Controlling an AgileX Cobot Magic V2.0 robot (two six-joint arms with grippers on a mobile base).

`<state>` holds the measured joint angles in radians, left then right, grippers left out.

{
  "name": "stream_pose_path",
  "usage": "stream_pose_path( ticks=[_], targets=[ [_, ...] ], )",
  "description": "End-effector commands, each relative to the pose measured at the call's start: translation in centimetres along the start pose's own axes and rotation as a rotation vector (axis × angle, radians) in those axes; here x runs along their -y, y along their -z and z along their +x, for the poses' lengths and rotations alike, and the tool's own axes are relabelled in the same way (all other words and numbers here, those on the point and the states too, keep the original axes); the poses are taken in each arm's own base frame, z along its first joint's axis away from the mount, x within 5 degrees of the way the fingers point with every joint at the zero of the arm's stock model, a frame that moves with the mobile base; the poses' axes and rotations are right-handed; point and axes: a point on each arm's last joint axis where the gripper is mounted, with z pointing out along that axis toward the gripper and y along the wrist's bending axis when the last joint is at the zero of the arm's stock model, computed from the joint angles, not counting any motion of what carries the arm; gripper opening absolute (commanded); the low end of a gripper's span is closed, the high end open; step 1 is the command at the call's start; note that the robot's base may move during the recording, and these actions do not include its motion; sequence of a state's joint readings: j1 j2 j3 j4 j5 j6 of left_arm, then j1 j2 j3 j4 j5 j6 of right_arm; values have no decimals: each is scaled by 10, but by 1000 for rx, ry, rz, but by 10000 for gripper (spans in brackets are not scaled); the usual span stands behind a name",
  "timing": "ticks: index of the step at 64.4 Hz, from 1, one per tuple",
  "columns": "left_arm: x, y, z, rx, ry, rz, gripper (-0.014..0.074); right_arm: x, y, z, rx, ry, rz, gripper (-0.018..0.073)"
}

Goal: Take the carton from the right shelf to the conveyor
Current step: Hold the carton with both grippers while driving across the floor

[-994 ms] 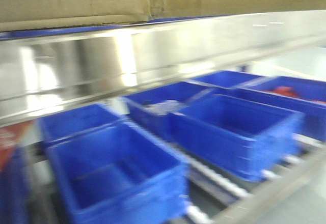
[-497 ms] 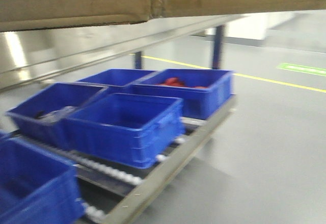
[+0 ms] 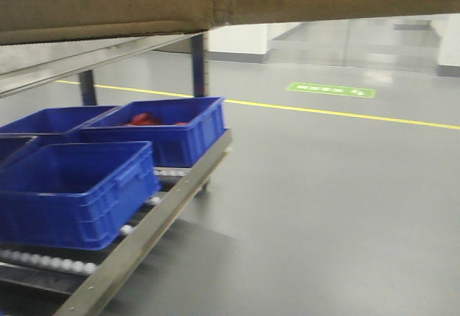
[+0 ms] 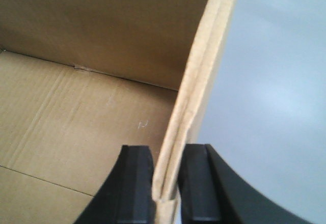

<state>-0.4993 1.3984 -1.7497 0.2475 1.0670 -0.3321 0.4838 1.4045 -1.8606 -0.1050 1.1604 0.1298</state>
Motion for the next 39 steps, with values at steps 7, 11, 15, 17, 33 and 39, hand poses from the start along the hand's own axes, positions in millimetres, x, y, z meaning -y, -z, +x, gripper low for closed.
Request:
stream_pose_path(
  ticks=[7, 11, 15, 17, 33, 39],
  targets=[
    [14, 11, -6, 78, 11, 132, -17, -8, 3, -7, 75, -5, -76, -64],
    [14, 11, -6, 78, 11, 132, -17, -8, 3, -7, 75, -5, -76, -64],
    [14, 11, -6, 78, 11, 132, -17, -8, 3, -7, 75, -5, -76, -64],
    [14, 11, -6, 78, 11, 132, -17, -8, 3, -7, 75, -5, -76, -64],
    [14, 11, -6, 78, 11, 132, -17, -8, 3, -7, 75, -5, -76, -64],
    [14, 11, -6, 78, 11, 132, -17, -8, 3, -7, 75, -5, -76, -64]
  ],
)
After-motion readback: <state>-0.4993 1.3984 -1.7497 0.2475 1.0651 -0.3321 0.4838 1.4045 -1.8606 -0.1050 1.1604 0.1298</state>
